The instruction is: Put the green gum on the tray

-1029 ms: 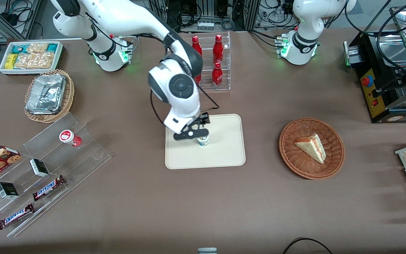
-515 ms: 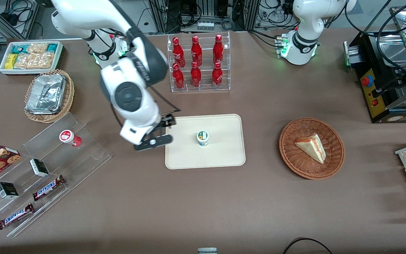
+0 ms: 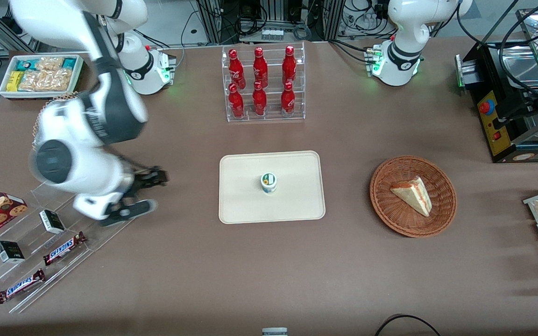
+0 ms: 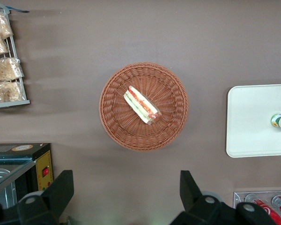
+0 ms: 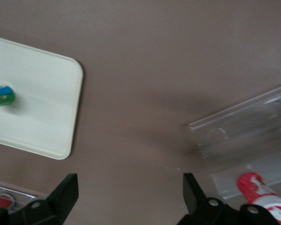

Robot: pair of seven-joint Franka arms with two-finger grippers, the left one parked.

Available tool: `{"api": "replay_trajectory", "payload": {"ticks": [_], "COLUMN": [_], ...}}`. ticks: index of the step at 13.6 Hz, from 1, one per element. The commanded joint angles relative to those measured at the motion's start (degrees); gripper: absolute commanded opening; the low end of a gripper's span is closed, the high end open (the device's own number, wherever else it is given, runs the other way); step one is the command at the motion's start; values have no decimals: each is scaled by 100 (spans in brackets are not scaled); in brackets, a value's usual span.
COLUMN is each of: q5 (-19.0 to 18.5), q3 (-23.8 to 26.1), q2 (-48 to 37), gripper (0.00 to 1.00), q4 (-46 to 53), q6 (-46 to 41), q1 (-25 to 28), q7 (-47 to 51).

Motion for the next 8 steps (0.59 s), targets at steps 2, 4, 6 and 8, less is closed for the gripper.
{"api": "replay_trajectory", "payload": {"ticks": [2, 4, 6, 8], "q5": [49, 40, 40, -91], "q3": [99, 99, 91, 99], "q2": [-581, -766, -950, -1161], "gripper": [99, 99, 99, 99], "q4": [-466, -598, -677, -800], "q6": [-40, -40, -40, -67], "q1": [-644, -951, -1233, -1435], "q7": [-115, -115, -115, -150]}}
